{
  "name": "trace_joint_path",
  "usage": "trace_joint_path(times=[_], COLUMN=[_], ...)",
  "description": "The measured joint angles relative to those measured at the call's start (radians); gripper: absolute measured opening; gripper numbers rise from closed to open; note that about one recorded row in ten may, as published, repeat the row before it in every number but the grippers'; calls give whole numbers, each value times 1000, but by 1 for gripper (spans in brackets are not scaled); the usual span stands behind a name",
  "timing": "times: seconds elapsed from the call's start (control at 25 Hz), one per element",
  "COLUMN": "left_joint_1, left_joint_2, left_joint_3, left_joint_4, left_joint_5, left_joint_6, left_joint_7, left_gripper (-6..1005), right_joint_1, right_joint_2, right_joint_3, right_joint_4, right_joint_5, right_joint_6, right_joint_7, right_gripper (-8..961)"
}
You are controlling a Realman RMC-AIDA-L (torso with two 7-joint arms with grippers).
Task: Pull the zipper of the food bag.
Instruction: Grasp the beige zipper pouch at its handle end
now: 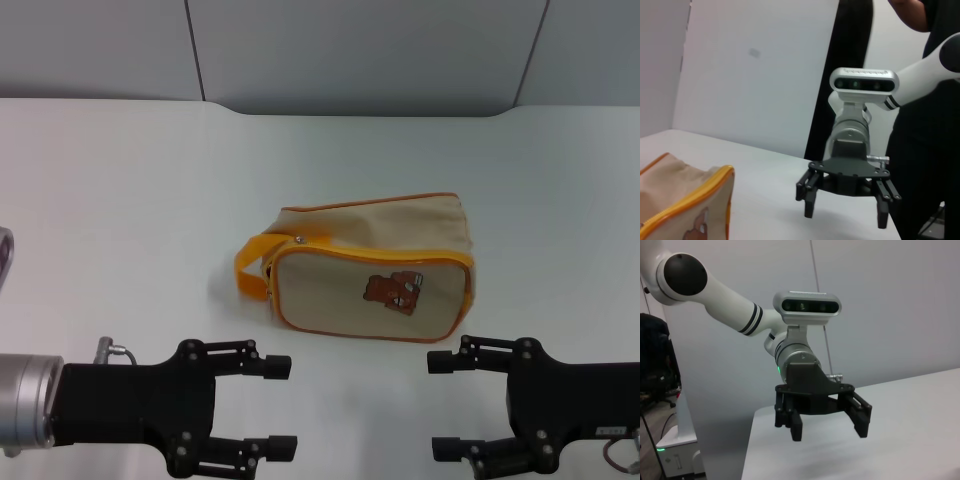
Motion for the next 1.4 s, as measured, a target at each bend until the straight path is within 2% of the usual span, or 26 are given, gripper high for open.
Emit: trace_joint_path(times=[0.8,0.92,1.0,1.04,1.28,1.36,1.4], left_joint_1=[7,19,20,21,-14,-14,-32], left_joint_2=[-6,-30,-36,-55,-58,-58,-60], left_joint_3=[-15,-107,-130,-200,-265,-265,-261], left_joint_4=[2,-2,-2,-16,-153,-153,-185], left_joint_5=[7,-4,-4,-11,-119,-119,-131], left_joint_6=[-2,-58,-75,-156,-407,-407,-464], left_joint_7=[47,110,124,182,354,354,384], left_gripper=[782,781,781,781,781,780,780], right_joint_1=[0,-3,-4,-4,-8,-8,-9], right_joint_2=[0,0,0,-1,-1,-1,-1], right_joint_3=[8,9,10,11,11,11,11], right_joint_4=[3,3,3,3,3,3,3], right_joint_5=[2,2,3,3,4,4,4], right_joint_6=[12,12,12,12,20,22,23], right_joint_7=[-2,-3,-3,-3,-3,-3,-3], right_gripper=[822,819,818,817,813,811,810])
